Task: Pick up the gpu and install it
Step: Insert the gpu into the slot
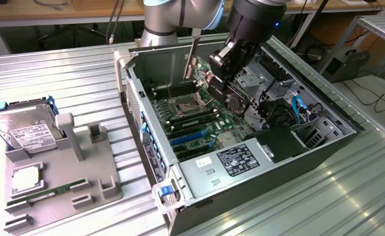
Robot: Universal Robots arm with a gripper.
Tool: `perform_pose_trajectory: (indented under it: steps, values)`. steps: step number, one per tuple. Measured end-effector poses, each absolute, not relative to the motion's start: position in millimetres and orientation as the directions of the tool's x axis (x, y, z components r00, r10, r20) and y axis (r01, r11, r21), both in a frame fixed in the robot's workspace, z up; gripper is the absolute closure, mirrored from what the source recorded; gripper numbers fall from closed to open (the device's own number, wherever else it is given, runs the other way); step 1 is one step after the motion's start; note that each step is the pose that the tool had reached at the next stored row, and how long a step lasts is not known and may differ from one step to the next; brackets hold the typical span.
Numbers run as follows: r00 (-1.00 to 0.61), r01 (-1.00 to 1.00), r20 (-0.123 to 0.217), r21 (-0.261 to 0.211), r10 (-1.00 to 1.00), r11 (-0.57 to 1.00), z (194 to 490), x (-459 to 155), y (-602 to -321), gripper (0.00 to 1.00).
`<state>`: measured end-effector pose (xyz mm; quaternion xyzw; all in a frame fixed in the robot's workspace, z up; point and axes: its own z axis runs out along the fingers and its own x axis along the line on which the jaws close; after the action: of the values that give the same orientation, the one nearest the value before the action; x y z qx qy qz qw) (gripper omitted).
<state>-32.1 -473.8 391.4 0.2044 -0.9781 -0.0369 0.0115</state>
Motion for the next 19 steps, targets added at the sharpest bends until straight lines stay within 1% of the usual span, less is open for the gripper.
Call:
perform_pose_trajectory:
  steps: [13,19]
  values:
    - [-0.807,-0.591,-0.022,0.06,-0.59,0.805,389.9,-32.0,-473.8,0.74]
    - [-0.725,-0.689,-0.03,0.053,-0.689,0.723,388.9,-32.1,-473.7,0.74]
